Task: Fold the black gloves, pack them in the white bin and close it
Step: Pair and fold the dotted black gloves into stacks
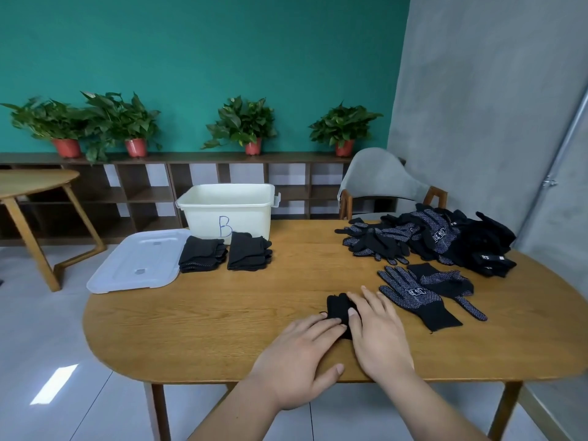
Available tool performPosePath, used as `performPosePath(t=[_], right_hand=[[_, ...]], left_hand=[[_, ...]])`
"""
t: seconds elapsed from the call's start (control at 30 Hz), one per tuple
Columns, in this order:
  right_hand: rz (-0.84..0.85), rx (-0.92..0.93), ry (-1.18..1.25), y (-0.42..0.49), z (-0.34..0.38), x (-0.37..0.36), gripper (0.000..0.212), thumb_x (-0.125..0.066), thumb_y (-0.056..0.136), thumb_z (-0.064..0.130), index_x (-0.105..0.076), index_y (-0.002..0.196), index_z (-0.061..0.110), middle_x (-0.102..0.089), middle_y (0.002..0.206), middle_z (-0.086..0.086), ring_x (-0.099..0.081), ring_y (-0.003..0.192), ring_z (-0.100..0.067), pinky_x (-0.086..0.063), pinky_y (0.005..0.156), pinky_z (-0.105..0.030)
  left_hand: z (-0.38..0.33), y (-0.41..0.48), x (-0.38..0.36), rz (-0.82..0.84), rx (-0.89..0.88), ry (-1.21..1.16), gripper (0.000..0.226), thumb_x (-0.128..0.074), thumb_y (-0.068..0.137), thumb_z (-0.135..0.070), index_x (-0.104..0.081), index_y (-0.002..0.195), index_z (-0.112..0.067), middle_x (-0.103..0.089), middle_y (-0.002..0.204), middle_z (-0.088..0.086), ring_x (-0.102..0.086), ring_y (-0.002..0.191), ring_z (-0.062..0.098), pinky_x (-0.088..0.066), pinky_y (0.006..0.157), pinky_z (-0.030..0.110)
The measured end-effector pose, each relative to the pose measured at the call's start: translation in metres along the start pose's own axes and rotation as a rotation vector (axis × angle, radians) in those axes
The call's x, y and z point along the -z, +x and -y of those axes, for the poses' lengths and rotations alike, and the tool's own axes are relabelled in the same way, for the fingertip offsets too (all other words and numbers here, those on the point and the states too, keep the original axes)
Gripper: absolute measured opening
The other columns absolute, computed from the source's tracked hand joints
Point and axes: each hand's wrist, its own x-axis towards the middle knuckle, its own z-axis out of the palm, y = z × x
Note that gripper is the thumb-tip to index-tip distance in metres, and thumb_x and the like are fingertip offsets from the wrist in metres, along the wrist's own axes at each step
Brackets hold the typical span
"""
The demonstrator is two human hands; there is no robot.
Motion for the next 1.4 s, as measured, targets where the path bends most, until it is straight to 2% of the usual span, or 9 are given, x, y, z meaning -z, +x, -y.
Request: performPosePath(t=[0.13, 0.3, 0.43, 0.57, 0.7, 0.9, 1.1, 1.23, 1.4], right_hand=[[0.025, -0.006, -0.033, -0.001, -0.001, -0.003, 0.042, -0.039, 0.109, 0.043, -0.059, 0.144, 0.035, -0.053, 0.152, 0.012, -0.034, 0.147, -0.019, -0.032, 0.12, -0.041], [-0.032, -0.028, -0.02, -0.003, 0.001, 0.002, 0.04, -0.04, 0.105, 0.046, -0.067, 0.134, 0.04, -0.057, 0.126, 0.014, -0.041, 0.121, -0.015, -0.044, 0.1, -0.039], [-0.078, -0.028, 0.038, -0.003, 0.002, 0.003, 0.033, -0.047, 0.103, 0.046, -0.072, 0.125, 0.04, -0.052, 0.11, 0.016, -0.042, 0.11, -0.013, -0.046, 0.094, -0.038], [-0.041, 0.091, 0.015, -0.007, 0.001, 0.004, 0.032, -0.055, 0.101, 0.04, -0.07, 0.128, 0.038, -0.055, 0.129, 0.017, -0.045, 0.123, -0.014, -0.048, 0.098, -0.039], [0.099, 0.188, -0.102, -0.009, 0.008, 0.006, 0.04, -0.041, 0.107, 0.043, -0.062, 0.141, 0.04, -0.05, 0.147, 0.021, -0.039, 0.138, -0.011, -0.043, 0.105, -0.036], [0.152, 0.287, -0.141, -0.011, 0.015, 0.008, 0.05, -0.027, 0.106, 0.053, -0.056, 0.146, 0.043, -0.047, 0.153, 0.012, -0.047, 0.135, -0.017, -0.05, 0.1, -0.04], [0.341, 0.334, -0.249, -0.004, 0.037, 0.02, 0.056, -0.022, 0.109, 0.06, -0.029, 0.161, 0.042, -0.025, 0.166, 0.01, -0.033, 0.146, -0.019, -0.039, 0.115, -0.039], [0.397, 0.326, -0.194, -0.007, 0.064, 0.013, 0.059, -0.018, 0.107, 0.065, -0.026, 0.161, 0.043, -0.023, 0.168, 0.01, -0.026, 0.149, -0.019, -0.035, 0.119, -0.044], [0.418, 0.282, -0.076, -0.008, 0.102, -0.007, 0.064, -0.015, 0.105, 0.068, -0.028, 0.161, 0.041, -0.023, 0.169, 0.008, -0.016, 0.155, -0.019, -0.026, 0.125, -0.047]], left_hand=[[-0.002, 0.001, 0.0, -0.025, 0.037, 0.058, 0.065, -0.026, 0.106, -0.067, -0.023, 0.165, -0.039, -0.027, 0.168, -0.015, -0.011, 0.158, 0.012, -0.014, 0.128, 0.04], [-0.002, 0.002, 0.002, -0.073, 0.067, 0.103, 0.065, -0.026, 0.106, -0.068, -0.028, 0.164, -0.038, -0.022, 0.169, -0.009, -0.008, 0.159, 0.018, -0.011, 0.13, 0.041], [0.0, 0.003, -0.003, -0.107, 0.04, 0.123, 0.06, -0.028, 0.108, -0.061, -0.04, 0.159, -0.033, -0.04, 0.16, -0.011, -0.028, 0.151, 0.017, -0.02, 0.126, 0.041], [0.0, 0.004, -0.005, -0.135, 0.077, 0.124, 0.054, -0.033, 0.107, -0.052, -0.048, 0.155, -0.032, -0.049, 0.148, -0.01, -0.039, 0.143, 0.019, -0.024, 0.125, 0.04], [-0.001, -0.001, -0.003, -0.129, 0.131, 0.126, 0.054, -0.031, 0.106, -0.046, -0.056, 0.151, -0.028, -0.054, 0.148, -0.009, -0.039, 0.146, 0.019, -0.022, 0.127, 0.04], [0.013, -0.028, 0.014, -0.055, 0.209, 0.17, 0.06, -0.027, 0.105, -0.046, -0.053, 0.153, -0.021, -0.046, 0.158, -0.007, -0.032, 0.147, 0.015, -0.025, 0.123, 0.033], [0.028, -0.054, 0.037, -0.018, 0.375, 0.18, 0.054, -0.03, 0.107, -0.046, -0.05, 0.153, -0.025, -0.05, 0.153, -0.004, -0.046, 0.138, 0.02, -0.026, 0.123, 0.033], [0.035, -0.072, 0.051, 0.035, 0.467, 0.242, 0.06, -0.024, 0.109, -0.052, -0.034, 0.163, -0.027, -0.043, 0.149, 0.002, -0.043, 0.14, 0.026, -0.023, 0.126, 0.038], [0.056, -0.097, 0.059, 0.058, 0.601, 0.353, 0.068, -0.016, 0.108, -0.058, -0.04, 0.161, -0.023, -0.045, 0.151, 0.004, -0.033, 0.144, 0.027, -0.023, 0.123, 0.042]])
